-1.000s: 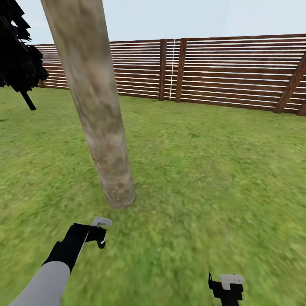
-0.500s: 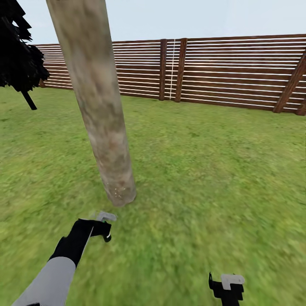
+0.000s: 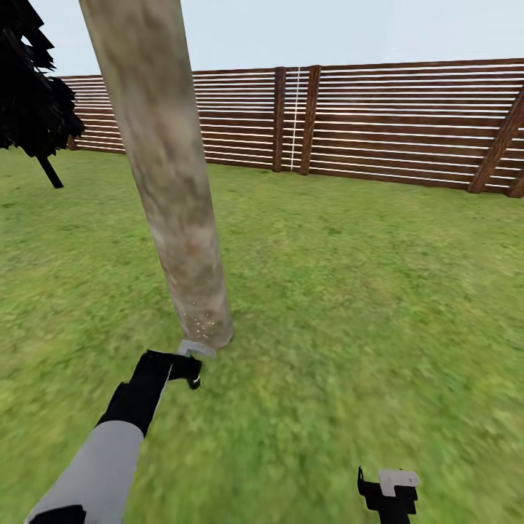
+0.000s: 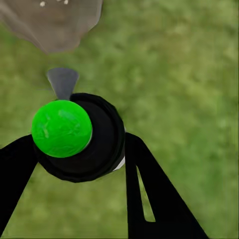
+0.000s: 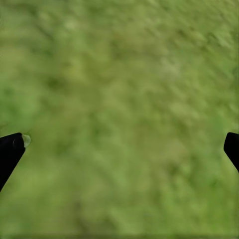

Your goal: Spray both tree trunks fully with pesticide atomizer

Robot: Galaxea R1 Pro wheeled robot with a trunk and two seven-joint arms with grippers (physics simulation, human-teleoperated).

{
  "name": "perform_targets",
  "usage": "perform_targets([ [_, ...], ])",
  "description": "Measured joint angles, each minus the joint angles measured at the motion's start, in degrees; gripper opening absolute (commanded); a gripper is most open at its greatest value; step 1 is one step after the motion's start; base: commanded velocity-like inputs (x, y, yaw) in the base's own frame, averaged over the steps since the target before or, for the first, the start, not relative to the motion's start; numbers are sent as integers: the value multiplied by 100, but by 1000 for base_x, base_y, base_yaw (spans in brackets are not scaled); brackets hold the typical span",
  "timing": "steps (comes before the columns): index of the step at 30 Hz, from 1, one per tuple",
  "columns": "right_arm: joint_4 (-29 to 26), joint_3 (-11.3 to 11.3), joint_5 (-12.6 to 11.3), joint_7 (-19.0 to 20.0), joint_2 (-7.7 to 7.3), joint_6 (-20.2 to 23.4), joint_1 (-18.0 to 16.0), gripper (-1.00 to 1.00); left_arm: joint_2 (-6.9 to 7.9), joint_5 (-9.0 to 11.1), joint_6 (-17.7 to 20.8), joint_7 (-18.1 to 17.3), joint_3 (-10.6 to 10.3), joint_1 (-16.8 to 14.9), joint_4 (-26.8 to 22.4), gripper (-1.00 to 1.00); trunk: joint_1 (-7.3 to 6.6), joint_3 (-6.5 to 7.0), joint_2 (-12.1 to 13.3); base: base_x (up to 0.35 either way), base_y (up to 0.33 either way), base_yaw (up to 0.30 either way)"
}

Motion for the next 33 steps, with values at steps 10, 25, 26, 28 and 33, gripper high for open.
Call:
perform_targets([
  [10, 0, -1, 0, 3, -2, 0, 0, 100, -81, 45, 354, -19, -147, -94, -363, -100, 0, 0, 0, 0, 0, 0],
  [25, 0, 0, 9, 18, -27, 9, 0, 100, 184, -32, 551, -30, -90, -423, -720, -100, 0, 0, 0, -55, 9, 0],
  [26, 0, -1, 8, 15, -31, 9, 0, 100, 320, -24, 780, -35, -98, -455, -759, -100, 0, 0, 0, 0, 0, 0],
  [28, 0, 0, 9, 12, -31, 9, 0, 100, 334, 77, 1026, -44, -154, -474, -791, -100, 0, 0, 0, 0, 0, 0],
  [33, 0, -1, 8, 4, -42, 9, 0, 100, 67, 70, 1216, -53, -252, -666, -990, -100, 0, 0, 0, 0, 0, 0],
])
